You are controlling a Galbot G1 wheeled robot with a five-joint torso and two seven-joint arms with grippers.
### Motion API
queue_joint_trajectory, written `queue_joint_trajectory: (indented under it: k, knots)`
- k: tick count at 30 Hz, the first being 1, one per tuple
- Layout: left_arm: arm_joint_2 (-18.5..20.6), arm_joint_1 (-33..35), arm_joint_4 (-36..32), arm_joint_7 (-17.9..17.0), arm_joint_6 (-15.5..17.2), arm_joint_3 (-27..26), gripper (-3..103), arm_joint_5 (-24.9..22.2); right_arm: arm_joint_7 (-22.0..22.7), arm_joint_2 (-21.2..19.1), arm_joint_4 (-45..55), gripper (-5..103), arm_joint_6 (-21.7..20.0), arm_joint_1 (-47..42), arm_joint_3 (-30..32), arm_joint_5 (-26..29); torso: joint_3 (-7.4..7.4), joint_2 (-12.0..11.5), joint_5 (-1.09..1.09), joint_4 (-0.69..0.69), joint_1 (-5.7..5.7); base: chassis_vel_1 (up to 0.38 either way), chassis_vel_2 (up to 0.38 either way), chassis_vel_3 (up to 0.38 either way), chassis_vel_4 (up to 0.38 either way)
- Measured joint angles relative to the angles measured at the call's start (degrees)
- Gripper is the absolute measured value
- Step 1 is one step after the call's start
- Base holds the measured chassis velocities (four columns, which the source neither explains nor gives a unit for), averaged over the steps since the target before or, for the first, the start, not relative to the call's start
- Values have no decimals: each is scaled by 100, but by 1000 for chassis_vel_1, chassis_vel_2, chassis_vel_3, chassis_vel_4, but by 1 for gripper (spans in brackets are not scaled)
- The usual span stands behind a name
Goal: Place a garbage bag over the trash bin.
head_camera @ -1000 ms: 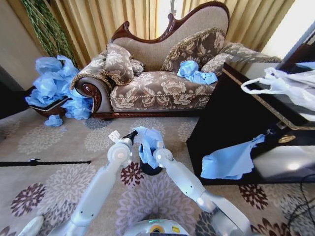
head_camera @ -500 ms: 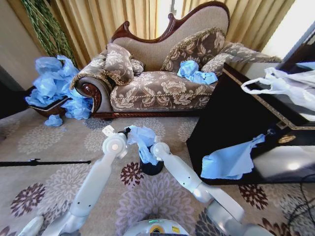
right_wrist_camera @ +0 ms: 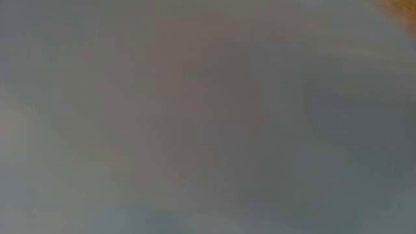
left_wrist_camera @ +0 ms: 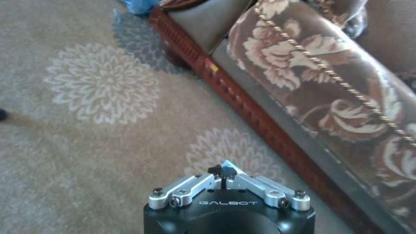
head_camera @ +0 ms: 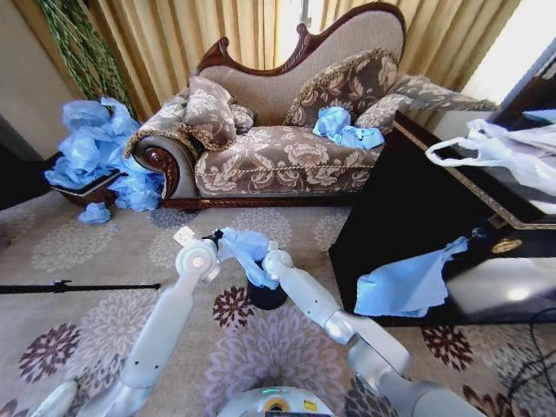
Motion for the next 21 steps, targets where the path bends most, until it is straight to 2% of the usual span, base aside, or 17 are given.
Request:
queue_joint_trajectory:
  k: [2, 7, 11, 14, 21]
  knots:
    - [-59, -10, 221, 9, -16, 15, 0, 81, -127, 0, -229, 0, -8, 1, 55, -220, 0, 0, 0, 0, 0, 0, 0, 0, 0]
    - [-86, 5, 325, 59, -16, 54, 0, 133, -160, -2, -270, 0, -20, -46, 67, -301, 0, 0, 1, 2, 0, 0, 0, 0, 0]
    - [-150, 56, 460, 237, 3, 150, 0, 280, -211, -4, -280, 0, -13, -93, 43, -451, 0, 0, 1, 3, 0, 0, 0, 0, 0]
    - [-219, 161, 591, 533, 36, 280, 0, 480, -308, -8, -380, 0, 44, -115, 51, -739, 0, 0, 0, 0, 0, 0, 0, 0, 0]
    - [-294, 331, 694, 728, 55, 315, 0, 661, -388, -9, -491, 0, 121, -138, 65, -1027, 0, 0, 0, 1, 0, 0, 0, 0, 0]
